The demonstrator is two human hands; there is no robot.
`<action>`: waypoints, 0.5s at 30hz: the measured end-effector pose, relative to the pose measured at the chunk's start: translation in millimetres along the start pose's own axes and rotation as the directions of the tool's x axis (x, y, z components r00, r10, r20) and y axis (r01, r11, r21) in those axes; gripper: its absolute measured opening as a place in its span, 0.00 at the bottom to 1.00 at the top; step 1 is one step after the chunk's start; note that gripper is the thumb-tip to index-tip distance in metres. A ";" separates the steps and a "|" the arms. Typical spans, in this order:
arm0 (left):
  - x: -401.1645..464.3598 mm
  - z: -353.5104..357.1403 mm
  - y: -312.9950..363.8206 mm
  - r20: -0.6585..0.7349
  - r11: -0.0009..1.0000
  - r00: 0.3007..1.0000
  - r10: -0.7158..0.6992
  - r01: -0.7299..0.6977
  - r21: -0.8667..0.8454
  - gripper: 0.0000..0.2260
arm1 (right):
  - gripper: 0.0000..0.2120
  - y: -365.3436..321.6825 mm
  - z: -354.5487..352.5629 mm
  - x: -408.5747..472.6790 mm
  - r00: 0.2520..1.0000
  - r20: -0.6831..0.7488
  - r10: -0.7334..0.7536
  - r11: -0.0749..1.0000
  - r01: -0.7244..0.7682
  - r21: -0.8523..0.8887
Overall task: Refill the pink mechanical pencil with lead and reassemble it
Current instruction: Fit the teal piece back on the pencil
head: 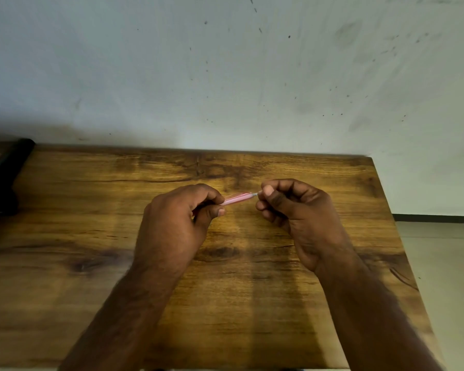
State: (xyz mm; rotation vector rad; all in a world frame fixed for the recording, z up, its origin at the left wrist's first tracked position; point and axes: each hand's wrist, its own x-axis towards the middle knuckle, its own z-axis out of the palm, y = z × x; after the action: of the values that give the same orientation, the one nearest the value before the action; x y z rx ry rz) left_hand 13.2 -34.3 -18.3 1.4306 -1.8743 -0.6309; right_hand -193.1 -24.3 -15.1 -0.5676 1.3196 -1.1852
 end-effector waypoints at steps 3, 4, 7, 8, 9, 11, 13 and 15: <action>-0.4 -0.1 0.1 0.004 1.000 1.000 0.000 0.000 0.008 0.05 | 0.08 0.4 1.0 0.0 1.000 0.019 -0.013 1.000 0.013 -0.020; -0.5 -0.2 0.2 0.003 1.000 1.000 -0.003 0.003 0.009 0.05 | 0.08 0.3 1.4 -0.4 1.000 0.019 -0.016 0.999 0.017 -0.028; -1.0 -1.0 0.7 0.007 1.000 1.000 -0.009 0.009 0.011 0.05 | 0.08 -0.1 2.4 -1.0 1.000 0.014 -0.014 0.999 0.014 -0.031; -1.0 -1.2 0.8 0.010 1.000 1.000 -0.009 0.009 0.009 0.05 | 0.08 -0.1 2.4 -1.2 1.000 0.014 -0.010 0.999 0.011 -0.033; -1.1 -1.2 0.8 0.014 1.000 1.000 -0.009 0.009 0.008 0.05 | 0.08 0.0 2.6 -1.3 1.000 0.013 -0.008 0.999 0.008 -0.037; -1.1 -0.9 1.1 0.016 1.000 1.000 -0.011 0.011 0.011 0.05 | 0.08 0.1 2.8 -1.6 1.000 0.014 -0.010 0.998 0.011 -0.057; -1.2 -0.8 1.4 0.010 1.000 1.000 -0.008 0.008 0.019 0.05 | 0.07 -0.1 3.2 -1.8 1.000 0.014 -0.017 0.997 0.018 -0.072; -1.4 -1.0 1.5 0.008 1.000 1.000 -0.005 0.004 0.028 0.05 | 0.07 -0.5 3.5 -1.9 1.000 0.012 -0.019 0.997 0.020 -0.074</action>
State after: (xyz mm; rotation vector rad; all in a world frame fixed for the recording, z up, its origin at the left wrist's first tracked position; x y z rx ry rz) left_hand 13.2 -32.5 -16.9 1.4527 -1.8939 -0.6157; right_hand -189.7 -23.7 -13.0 -0.6409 1.3553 -1.1507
